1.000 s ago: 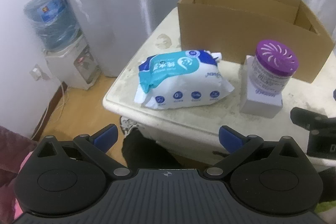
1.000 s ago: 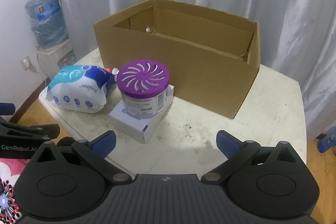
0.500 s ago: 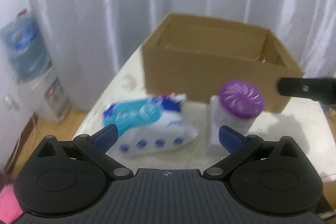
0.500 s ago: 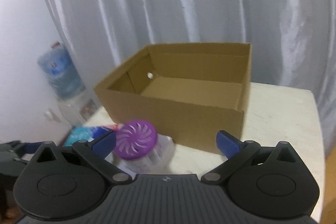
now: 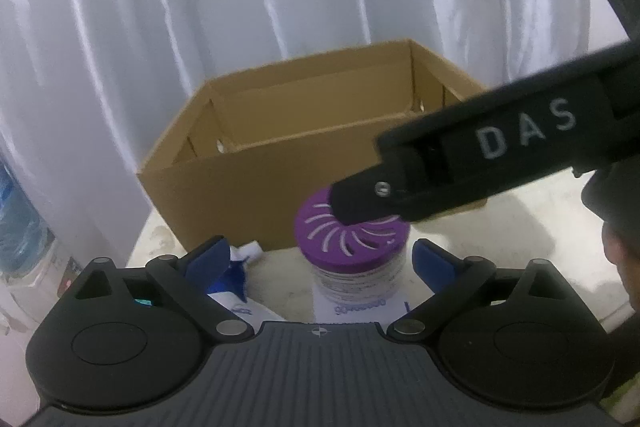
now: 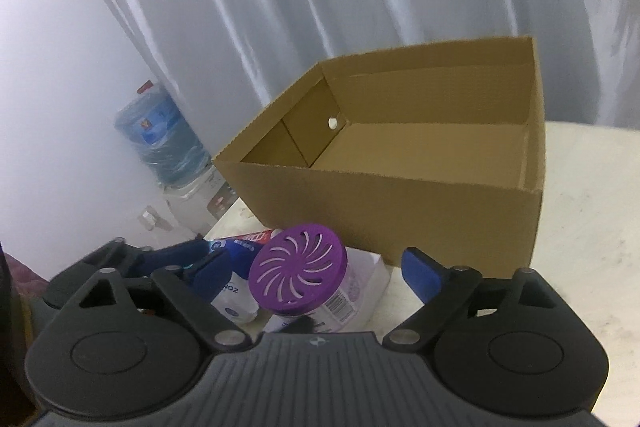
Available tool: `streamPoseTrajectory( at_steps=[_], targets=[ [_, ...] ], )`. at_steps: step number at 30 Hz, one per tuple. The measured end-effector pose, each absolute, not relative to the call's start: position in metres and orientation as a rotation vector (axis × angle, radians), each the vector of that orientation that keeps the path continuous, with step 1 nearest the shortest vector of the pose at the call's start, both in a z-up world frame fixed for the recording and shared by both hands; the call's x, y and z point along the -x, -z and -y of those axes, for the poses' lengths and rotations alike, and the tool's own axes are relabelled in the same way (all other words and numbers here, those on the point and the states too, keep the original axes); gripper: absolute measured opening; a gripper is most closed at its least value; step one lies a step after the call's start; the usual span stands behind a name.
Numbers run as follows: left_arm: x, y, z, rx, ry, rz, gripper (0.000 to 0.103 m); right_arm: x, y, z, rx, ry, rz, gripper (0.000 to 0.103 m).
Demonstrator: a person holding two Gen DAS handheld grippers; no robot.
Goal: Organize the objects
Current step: 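Close the right gripper around the purple-lidded jar and lift it, then carry the purple-lidded jar with the right gripper into the cardboard box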
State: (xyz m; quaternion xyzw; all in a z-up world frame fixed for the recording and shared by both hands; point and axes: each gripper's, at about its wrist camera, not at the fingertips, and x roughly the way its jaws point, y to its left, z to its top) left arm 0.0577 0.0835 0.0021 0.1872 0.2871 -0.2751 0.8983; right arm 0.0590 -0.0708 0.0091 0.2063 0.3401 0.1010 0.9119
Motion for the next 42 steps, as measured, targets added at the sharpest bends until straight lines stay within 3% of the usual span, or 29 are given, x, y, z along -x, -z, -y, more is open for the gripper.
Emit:
streamPoseTrajectory(
  at_steps=[5, 9, 12, 19, 42],
  targets=[
    [-0.067, 0.001, -0.078, -0.361, 0.606, -0.655, 0.092, -0.063, 0.0, 0.074, -0.475, -0.236, -0.727, 0.073],
    [-0.069, 0.004, -0.077, -0.359, 0.622, -0.682, 0.075, -0.066, 0.003, 0.076, -0.5, -0.252, -0.734, 0.069],
    [-0.068, 0.008, -0.077, -0.352, 0.624, -0.705, 0.07, -0.065, 0.004, 0.079, -0.511, -0.255, -0.736, 0.065],
    [-0.07, 0.008, -0.076, -0.338, 0.623, -0.718, 0.064, -0.067, 0.008, 0.083, -0.548, -0.272, -0.767, 0.047],
    [-0.042, -0.02, -0.076, -0.317, 0.596, -0.66, 0.062, -0.045, -0.015, 0.08, -0.496, -0.27, -0.715, 0.045]
  ],
)
